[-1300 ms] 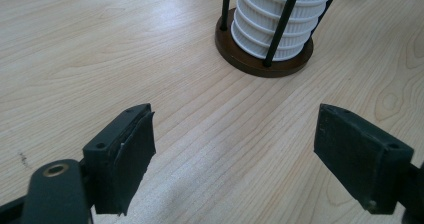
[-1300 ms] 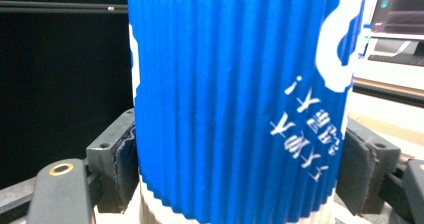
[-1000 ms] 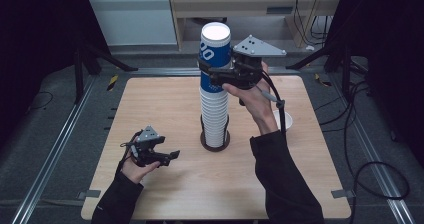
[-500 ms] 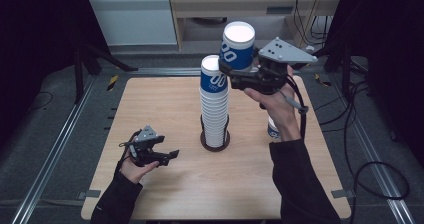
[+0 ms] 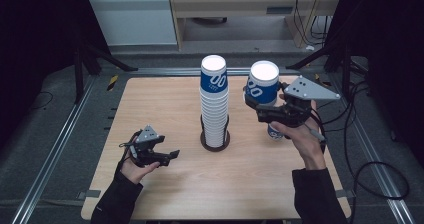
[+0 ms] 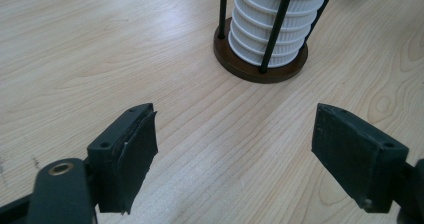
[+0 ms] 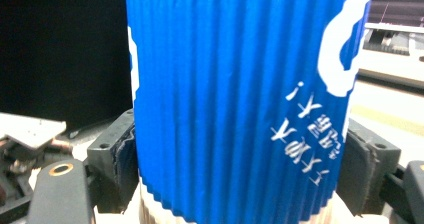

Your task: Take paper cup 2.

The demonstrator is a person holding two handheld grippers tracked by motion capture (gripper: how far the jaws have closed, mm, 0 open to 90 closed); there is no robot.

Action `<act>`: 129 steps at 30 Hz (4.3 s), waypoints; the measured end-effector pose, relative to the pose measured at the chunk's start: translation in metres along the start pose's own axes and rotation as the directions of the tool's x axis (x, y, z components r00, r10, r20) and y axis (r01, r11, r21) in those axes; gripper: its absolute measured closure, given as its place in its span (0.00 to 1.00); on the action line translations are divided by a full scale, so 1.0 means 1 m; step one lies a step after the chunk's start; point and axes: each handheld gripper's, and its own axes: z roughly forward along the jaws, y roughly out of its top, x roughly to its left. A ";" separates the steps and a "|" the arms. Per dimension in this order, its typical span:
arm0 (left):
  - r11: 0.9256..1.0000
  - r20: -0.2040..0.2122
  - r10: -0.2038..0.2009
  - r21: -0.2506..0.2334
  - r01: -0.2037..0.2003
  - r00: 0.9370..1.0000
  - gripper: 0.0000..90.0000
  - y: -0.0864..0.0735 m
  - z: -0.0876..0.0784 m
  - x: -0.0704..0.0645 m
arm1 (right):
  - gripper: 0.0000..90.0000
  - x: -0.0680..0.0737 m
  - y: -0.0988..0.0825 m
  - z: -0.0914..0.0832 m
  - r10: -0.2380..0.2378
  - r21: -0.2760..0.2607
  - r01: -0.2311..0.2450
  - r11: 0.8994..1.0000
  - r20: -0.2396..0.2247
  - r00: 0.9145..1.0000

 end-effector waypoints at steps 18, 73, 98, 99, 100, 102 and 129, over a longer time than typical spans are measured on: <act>1.000 0.030 0.020 -0.010 -0.020 0.999 0.27 0.008 -0.008 -0.005 | 0.22 0.013 -0.077 0.006 0.021 0.160 -0.003 0.987 -0.108 0.994; 0.992 0.240 0.098 -0.098 -0.076 0.966 0.34 0.031 -0.012 -0.053 | 0.22 0.089 -0.136 0.091 -0.150 0.370 0.295 0.881 -0.373 0.916; 0.994 0.256 0.096 -0.073 -0.080 0.962 0.27 0.034 -0.002 -0.064 | 0.22 0.118 -0.144 0.103 -0.213 0.364 0.398 0.842 -0.453 0.866; 0.994 0.258 0.094 -0.073 -0.077 0.962 0.27 0.034 -0.002 -0.064 | 0.22 0.118 -0.144 0.103 -0.214 0.364 0.400 0.841 -0.454 0.865; 0.995 0.260 0.092 -0.072 -0.076 0.961 0.27 0.034 -0.002 -0.065 | 0.22 0.119 -0.144 0.103 -0.215 0.363 0.402 0.840 -0.457 0.863; 0.995 0.262 0.093 -0.070 -0.077 0.961 0.27 0.034 -0.001 -0.065 | 0.22 0.119 -0.145 0.103 -0.215 0.366 0.403 0.839 -0.458 0.862; 0.992 0.275 0.109 -0.093 -0.087 0.955 0.30 0.034 -0.003 -0.067 | 0.18 0.121 -0.145 0.105 -0.189 0.373 0.386 0.844 -0.467 0.864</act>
